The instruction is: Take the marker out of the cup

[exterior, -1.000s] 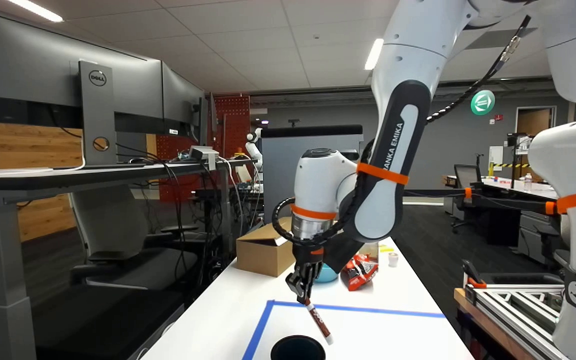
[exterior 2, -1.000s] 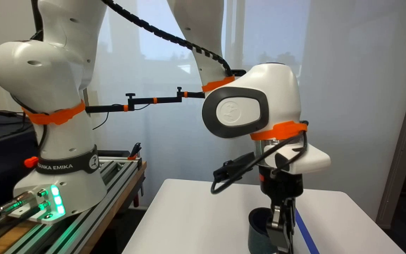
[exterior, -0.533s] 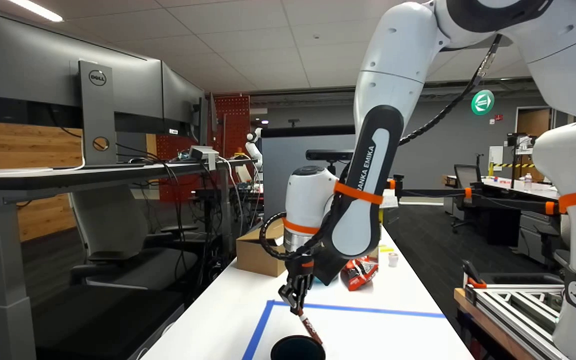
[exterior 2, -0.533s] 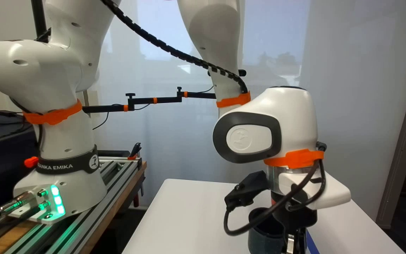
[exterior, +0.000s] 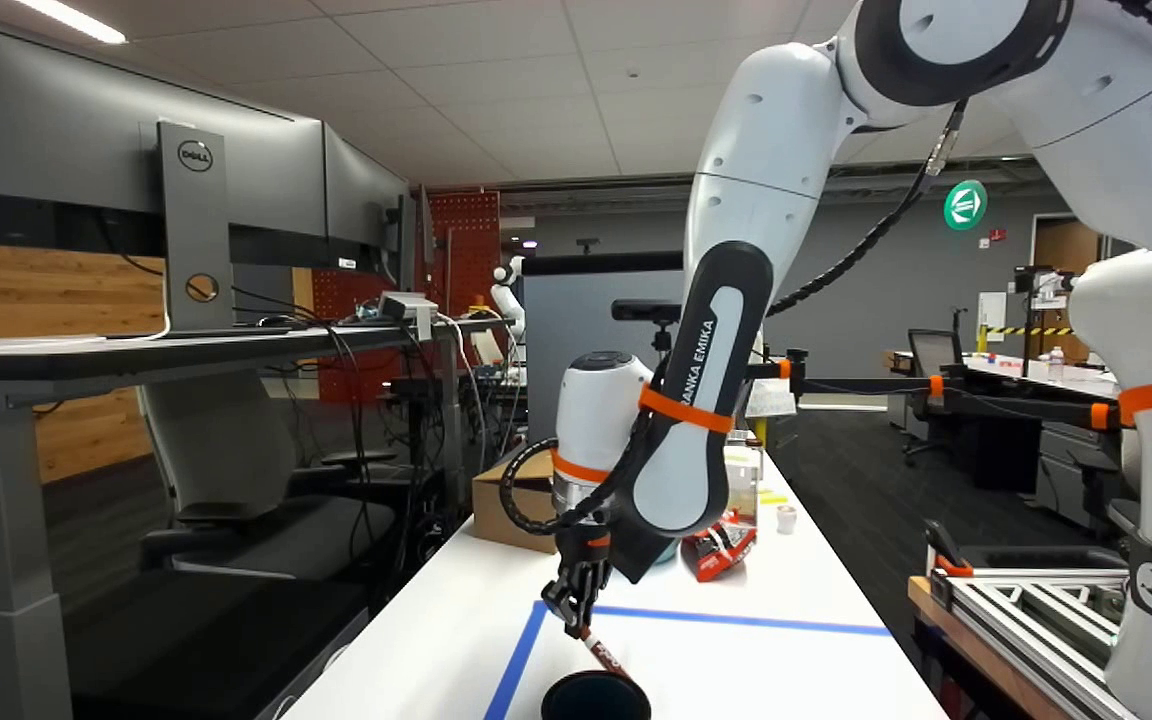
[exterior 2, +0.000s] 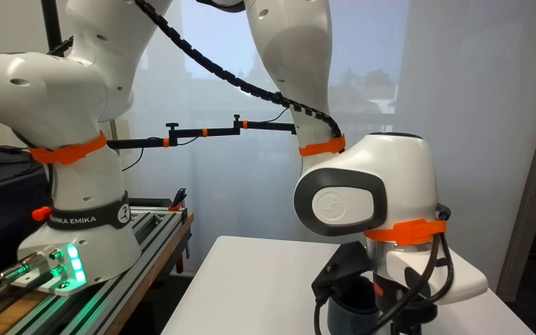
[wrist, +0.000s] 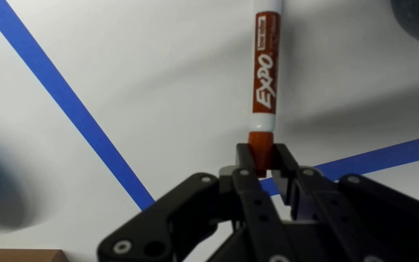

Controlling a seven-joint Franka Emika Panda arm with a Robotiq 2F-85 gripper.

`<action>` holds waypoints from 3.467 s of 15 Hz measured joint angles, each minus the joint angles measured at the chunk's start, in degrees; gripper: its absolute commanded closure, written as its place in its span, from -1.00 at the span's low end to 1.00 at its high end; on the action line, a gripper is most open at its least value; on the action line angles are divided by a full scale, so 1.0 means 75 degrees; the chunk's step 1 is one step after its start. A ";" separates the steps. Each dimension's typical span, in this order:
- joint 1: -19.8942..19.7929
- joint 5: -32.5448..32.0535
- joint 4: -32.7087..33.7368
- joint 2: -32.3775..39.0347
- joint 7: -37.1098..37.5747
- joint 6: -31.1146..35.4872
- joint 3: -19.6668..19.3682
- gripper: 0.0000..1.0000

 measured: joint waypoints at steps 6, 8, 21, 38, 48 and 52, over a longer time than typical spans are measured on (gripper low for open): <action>-0.0103 0.0136 0.0415 0.0422 -0.0156 0.0155 0.0052 -0.92; -0.0102 0.0213 0.0483 0.0444 -0.0193 0.0261 0.0087 -1.00; 0.2983 0.0179 -0.1447 -0.1869 0.0562 0.0665 -0.2302 -1.00; 1.1483 -0.1400 -0.2686 -0.3788 0.2602 -0.1407 -0.9806 -1.00; 1.3428 -0.0065 -0.2158 -0.3893 0.1690 -0.2326 -1.1720 -1.00; 1.3454 -0.0058 -0.2158 -0.3893 0.1689 -0.2353 -1.1739 -1.00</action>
